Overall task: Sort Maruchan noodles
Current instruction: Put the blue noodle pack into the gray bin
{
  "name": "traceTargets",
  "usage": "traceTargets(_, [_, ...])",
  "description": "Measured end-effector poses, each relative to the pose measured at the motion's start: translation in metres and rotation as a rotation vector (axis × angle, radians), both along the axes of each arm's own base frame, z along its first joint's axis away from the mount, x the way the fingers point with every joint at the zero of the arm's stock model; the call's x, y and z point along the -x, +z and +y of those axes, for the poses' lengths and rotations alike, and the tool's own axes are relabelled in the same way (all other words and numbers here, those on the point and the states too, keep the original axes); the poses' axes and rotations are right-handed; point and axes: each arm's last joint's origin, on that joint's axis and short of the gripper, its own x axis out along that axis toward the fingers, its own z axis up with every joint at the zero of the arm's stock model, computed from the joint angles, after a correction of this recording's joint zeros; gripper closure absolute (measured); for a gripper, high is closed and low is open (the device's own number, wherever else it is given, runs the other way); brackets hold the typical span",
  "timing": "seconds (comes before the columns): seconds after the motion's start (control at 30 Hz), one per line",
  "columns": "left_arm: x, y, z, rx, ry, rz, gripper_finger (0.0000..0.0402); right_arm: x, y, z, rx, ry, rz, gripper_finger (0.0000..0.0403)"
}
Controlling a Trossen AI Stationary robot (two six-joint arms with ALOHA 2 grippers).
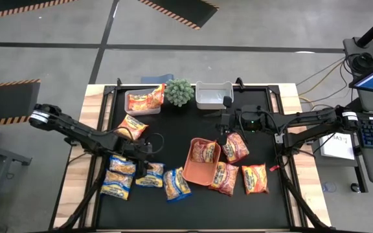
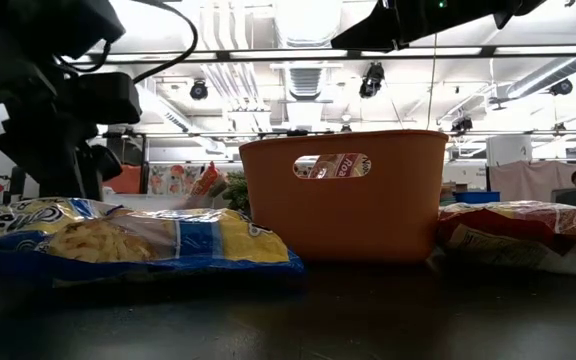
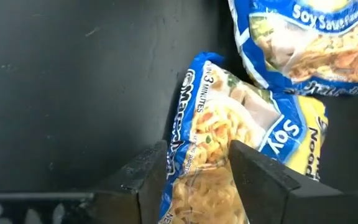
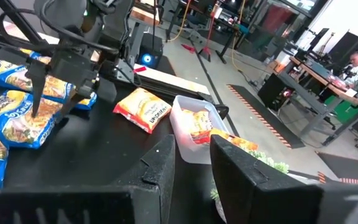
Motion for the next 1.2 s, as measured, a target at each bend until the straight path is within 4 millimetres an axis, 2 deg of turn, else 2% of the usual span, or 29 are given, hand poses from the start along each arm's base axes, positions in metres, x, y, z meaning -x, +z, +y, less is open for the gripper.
traceTargets(0.13, [0.002,-0.006,0.0,0.017,-0.014,-0.029,0.0229,0.0,0.0,0.0,-0.003,-0.001,-0.001,0.0306])
traceTargets(0.27, [0.003,-0.009,0.0,0.02,-0.033,-0.039,0.0247,0.0,0.0,0.0,-0.006,-0.001,-0.002,0.0305])
traceTargets(0.37, [0.005,-0.011,0.0,0.012,-0.045,-0.034,0.0287,0.0,0.0,0.0,-0.007,-0.001,-0.002,0.0305])
traceTargets(0.5, [0.005,-0.011,0.003,-0.057,-0.017,-0.044,0.037,0.0,0.0,0.0,-0.008,-0.001,-0.002,0.0305])
traceTargets(0.57, [0.004,-0.009,0.005,-0.113,0.017,-0.059,0.0392,0.0,0.0,0.0,-0.009,-0.001,-0.002,0.0305])
traceTargets(0.73, [0.003,-0.002,0.009,-0.23,0.08,-0.075,0.0397,0.0,0.0,0.0,-0.009,-0.002,-0.002,0.0311])
traceTargets(0.9, [0.009,0.013,0.021,-0.488,0.349,-0.118,0.0401,0.0,0.0,0.0,-0.015,-0.003,-0.004,0.0318])
traceTargets(0.97, [0.01,0.022,0.023,-0.533,0.4,-0.14,0.0401,0.0,0.0,0.0,-0.023,-0.004,-0.005,0.032])
traceTargets(1.1, [0.009,0.037,0.021,-0.512,0.338,-0.174,0.0402,0.0,0.0,0.0,-0.034,-0.006,-0.008,0.0321])
traceTargets(1.2, [0.007,0.044,0.016,-0.402,0.179,-0.177,0.0402,0.0,0.0,0.0,-0.063,-0.011,-0.015,0.0319])
